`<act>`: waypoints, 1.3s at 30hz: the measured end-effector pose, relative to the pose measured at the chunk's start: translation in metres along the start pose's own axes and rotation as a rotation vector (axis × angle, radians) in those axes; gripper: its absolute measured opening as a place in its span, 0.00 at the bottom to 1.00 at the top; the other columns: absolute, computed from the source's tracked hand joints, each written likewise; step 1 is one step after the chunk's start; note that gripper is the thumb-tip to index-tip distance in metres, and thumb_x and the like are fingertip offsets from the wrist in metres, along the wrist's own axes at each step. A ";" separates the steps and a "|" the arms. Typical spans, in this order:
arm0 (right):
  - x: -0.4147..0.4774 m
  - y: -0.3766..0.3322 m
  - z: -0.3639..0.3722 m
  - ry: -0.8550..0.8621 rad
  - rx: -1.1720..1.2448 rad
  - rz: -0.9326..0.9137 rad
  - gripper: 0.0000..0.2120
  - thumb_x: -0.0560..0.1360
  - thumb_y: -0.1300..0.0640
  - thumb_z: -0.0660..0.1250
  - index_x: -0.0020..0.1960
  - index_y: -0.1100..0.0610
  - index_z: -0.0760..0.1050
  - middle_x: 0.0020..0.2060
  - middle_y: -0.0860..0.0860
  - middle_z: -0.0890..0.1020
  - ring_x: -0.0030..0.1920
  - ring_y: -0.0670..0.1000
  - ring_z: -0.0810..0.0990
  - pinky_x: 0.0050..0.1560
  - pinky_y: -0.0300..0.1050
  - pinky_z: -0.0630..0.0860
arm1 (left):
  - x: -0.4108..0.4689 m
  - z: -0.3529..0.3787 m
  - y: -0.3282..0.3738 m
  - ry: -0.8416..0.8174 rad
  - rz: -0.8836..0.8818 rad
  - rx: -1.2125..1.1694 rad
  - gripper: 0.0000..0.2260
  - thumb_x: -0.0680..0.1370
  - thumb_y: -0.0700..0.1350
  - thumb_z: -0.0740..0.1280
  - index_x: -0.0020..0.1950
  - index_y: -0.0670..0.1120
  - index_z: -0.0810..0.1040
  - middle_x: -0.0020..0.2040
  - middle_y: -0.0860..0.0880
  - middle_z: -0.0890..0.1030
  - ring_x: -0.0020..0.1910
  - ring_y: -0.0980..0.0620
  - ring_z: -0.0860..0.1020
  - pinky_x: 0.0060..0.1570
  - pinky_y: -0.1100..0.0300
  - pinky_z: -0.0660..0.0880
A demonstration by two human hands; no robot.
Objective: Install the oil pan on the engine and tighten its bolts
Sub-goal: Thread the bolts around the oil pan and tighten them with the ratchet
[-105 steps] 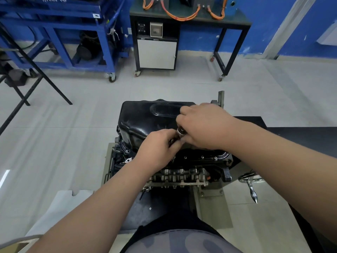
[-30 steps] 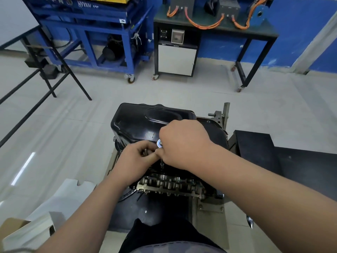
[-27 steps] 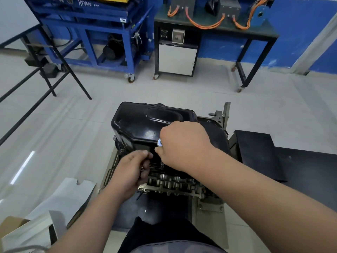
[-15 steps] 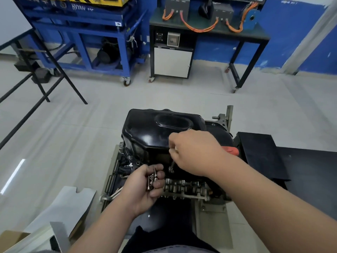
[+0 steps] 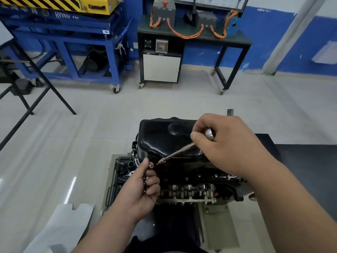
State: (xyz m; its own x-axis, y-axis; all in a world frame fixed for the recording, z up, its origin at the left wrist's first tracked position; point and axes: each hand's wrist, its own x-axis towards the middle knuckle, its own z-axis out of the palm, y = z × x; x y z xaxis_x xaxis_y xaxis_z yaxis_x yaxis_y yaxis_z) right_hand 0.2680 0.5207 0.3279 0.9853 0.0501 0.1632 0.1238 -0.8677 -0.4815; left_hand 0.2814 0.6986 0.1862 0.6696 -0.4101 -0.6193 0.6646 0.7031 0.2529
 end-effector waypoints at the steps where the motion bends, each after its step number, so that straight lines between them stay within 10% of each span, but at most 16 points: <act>1: -0.001 -0.003 0.001 0.005 0.021 -0.001 0.05 0.69 0.45 0.61 0.35 0.42 0.72 0.29 0.39 0.75 0.32 0.43 0.73 0.32 0.39 0.68 | 0.001 -0.005 0.004 0.034 0.003 -0.025 0.09 0.70 0.49 0.68 0.35 0.47 0.71 0.26 0.55 0.66 0.18 0.60 0.63 0.13 0.69 0.56; 24: 0.006 -0.030 0.038 -0.062 0.029 0.040 0.05 0.71 0.48 0.63 0.37 0.44 0.72 0.33 0.34 0.76 0.33 0.38 0.74 0.31 0.36 0.64 | 0.013 -0.037 0.026 0.180 -0.179 -0.092 0.13 0.77 0.51 0.64 0.35 0.46 0.71 0.24 0.55 0.65 0.17 0.59 0.62 0.13 0.69 0.54; 31: -0.004 -0.038 0.041 -0.252 -0.188 -0.213 0.03 0.74 0.45 0.60 0.43 0.42 0.68 0.37 0.39 0.72 0.39 0.43 0.71 0.42 0.44 0.70 | 0.023 -0.039 0.009 0.265 -0.212 -0.082 0.13 0.78 0.50 0.64 0.35 0.47 0.68 0.22 0.54 0.65 0.16 0.59 0.62 0.14 0.71 0.53; 39: -0.006 -0.011 0.034 -0.346 -0.260 -0.062 0.05 0.75 0.54 0.61 0.47 0.44 0.68 0.45 0.41 0.71 0.43 0.44 0.70 0.44 0.39 0.67 | 0.066 -0.026 -0.039 0.221 -0.408 0.212 0.17 0.81 0.51 0.57 0.37 0.43 0.73 0.20 0.54 0.66 0.15 0.59 0.61 0.14 0.71 0.53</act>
State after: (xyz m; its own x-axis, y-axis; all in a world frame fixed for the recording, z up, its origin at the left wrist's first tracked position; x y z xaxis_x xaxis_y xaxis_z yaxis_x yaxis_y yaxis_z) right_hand 0.2644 0.5464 0.3031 0.9638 0.2300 -0.1347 0.1936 -0.9514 -0.2394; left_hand 0.2913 0.6595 0.1162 0.2708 -0.4778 -0.8357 0.9252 0.3690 0.0888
